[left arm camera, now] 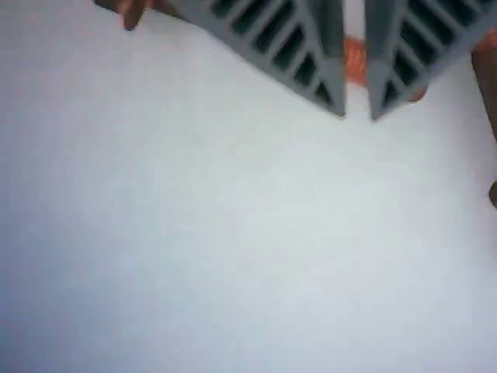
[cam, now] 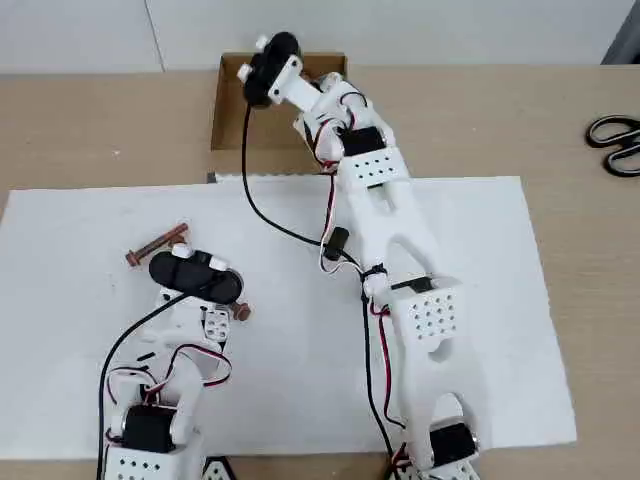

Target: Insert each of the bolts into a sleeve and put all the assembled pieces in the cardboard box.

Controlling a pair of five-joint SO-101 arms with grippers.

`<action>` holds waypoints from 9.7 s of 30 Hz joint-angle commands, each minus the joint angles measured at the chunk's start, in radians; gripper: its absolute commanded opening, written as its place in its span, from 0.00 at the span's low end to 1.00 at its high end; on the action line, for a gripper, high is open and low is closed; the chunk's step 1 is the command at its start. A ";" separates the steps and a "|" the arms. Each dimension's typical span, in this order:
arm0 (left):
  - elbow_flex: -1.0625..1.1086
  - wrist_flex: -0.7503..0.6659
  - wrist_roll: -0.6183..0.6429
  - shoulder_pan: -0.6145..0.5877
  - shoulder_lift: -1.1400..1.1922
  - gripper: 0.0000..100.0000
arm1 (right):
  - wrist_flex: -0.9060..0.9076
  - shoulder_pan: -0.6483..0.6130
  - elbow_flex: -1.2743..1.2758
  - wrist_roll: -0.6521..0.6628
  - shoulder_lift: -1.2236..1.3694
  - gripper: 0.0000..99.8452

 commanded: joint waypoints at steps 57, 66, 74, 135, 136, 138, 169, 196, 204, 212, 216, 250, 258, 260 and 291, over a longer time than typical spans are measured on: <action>-0.005 0.005 -0.005 -0.006 -0.011 0.01 | 1.076 -0.019 0.344 -1.033 -0.806 0.23; -0.005 0.005 -0.005 -0.008 -0.011 0.01 | 1.076 0.018 0.663 -1.188 -0.872 0.22; -0.005 0.005 -0.005 -0.008 -0.011 0.01 | 1.032 0.005 0.818 -1.208 -0.866 0.22; -0.005 0.005 -0.005 -0.008 -0.011 0.01 | 0.757 0.067 0.695 -1.059 -0.522 0.02; -0.005 0.005 -0.005 -0.008 -0.011 0.01 | 0.763 0.067 0.695 -1.054 -0.507 0.05; -0.005 0.005 -0.005 -0.008 -0.011 0.01 | 0.788 0.074 0.694 -1.056 -0.473 0.12; -0.005 0.005 -0.006 -0.008 -0.011 0.01 | 1.075 -0.045 0.560 -1.054 -0.771 0.24; -0.005 0.005 -0.006 -0.008 -0.009 0.01 | 0.375 0.096 1.502 -0.961 -1.221 0.24; -0.005 0.005 -0.006 -0.008 -0.009 0.01 | 0.274 0.096 1.514 -0.925 -1.076 0.24; -0.005 0.005 -0.006 -0.008 -0.009 0.01 | 0.211 0.096 1.513 -0.925 -0.975 0.24; -0.005 0.005 -0.006 -0.008 -0.009 0.01 | 0.205 0.096 1.513 -0.927 -0.961 0.24; -0.076 0.017 0.002 0.015 -0.009 0.01 | 0.857 0.056 1.175 -0.839 -1.388 0.00; -0.329 0.107 -0.005 -0.077 0.054 0.06 | 1.027 0.062 1.177 -0.819 -1.494 0.00; -0.418 0.147 0.000 -0.078 0.150 0.06 | 1.055 0.062 1.178 -0.819 -1.501 0.00; -1.670 0.591 0.123 -0.169 1.781 0.05 | 1.081 0.228 1.178 -0.819 -1.544 0.00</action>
